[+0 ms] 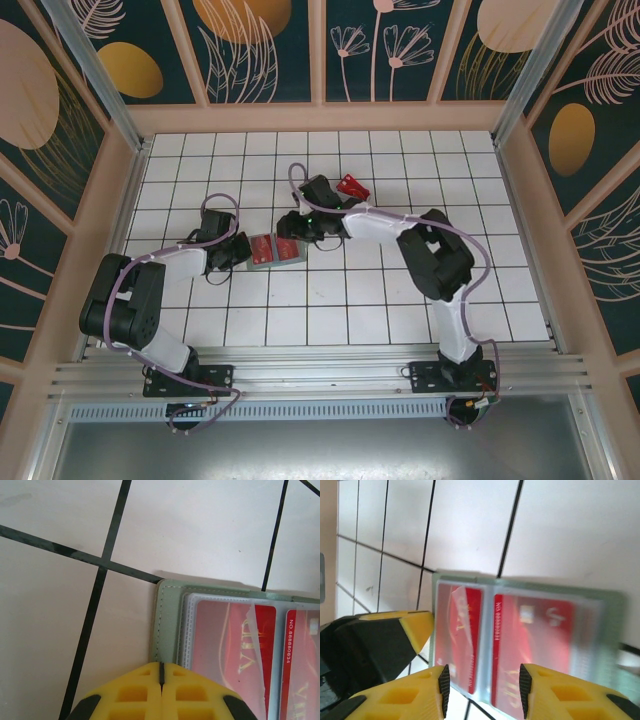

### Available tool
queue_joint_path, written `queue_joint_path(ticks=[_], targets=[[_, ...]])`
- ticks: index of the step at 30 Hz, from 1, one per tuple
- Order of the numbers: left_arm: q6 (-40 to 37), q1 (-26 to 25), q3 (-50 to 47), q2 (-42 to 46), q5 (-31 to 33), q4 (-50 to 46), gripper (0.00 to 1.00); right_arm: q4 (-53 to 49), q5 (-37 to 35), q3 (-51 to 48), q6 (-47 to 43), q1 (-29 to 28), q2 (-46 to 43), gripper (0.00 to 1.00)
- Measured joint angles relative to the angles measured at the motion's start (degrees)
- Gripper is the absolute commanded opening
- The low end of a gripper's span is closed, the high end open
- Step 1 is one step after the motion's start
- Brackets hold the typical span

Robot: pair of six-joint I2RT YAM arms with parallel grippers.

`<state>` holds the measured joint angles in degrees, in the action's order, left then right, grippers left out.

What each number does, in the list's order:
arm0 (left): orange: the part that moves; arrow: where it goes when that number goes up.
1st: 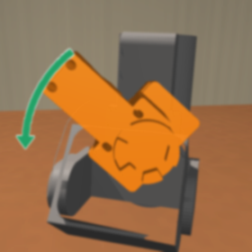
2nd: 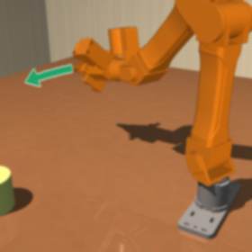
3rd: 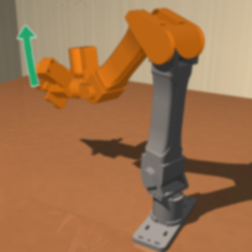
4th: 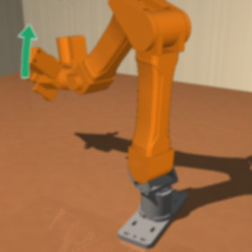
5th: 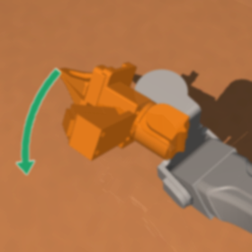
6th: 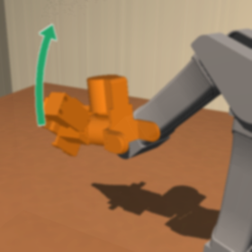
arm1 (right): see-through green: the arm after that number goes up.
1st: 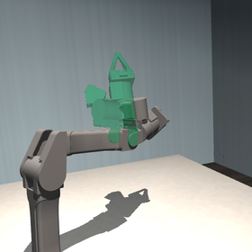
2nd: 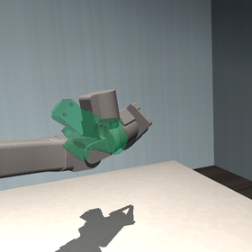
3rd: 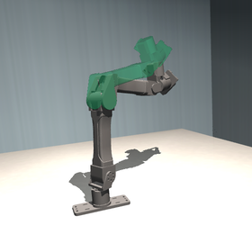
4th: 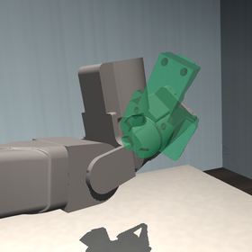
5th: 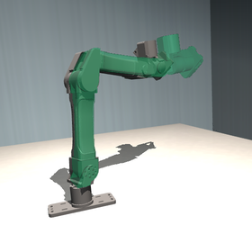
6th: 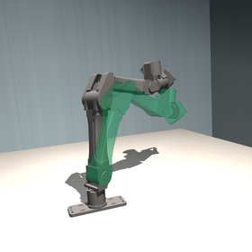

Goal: Put the credit cards into the card holder
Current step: Insert the credit card into the card slot, then close the card holder at the center of the table.

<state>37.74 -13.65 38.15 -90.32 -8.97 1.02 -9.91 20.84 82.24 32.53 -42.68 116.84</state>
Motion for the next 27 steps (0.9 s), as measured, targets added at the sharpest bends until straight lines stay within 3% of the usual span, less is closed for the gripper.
queue_joint_path(ticks=[9,18,21,25,27], targets=[[0.00,0.00,0.00,0.00,-0.04,0.00,0.00,-9.79,-14.73,0.15,-9.73,-0.57,-2.60,0.54],[0.00,0.00,0.04,0.00,-0.07,-0.02,0.00,-16.06,-23.04,7.93,-12.81,-5.33,3.48,0.53],[0.00,0.00,0.11,0.00,-0.07,-0.04,0.00,-17.57,-24.59,8.04,-13.11,-5.22,4.31,0.46],[0.00,0.00,0.11,0.00,-0.07,-0.04,0.00,-18.80,-26.21,8.04,-13.38,-4.85,4.74,0.18],[0.00,0.00,0.11,-0.02,-0.11,-0.02,0.00,-18.86,-26.64,8.04,-13.44,-4.79,4.74,0.10]])
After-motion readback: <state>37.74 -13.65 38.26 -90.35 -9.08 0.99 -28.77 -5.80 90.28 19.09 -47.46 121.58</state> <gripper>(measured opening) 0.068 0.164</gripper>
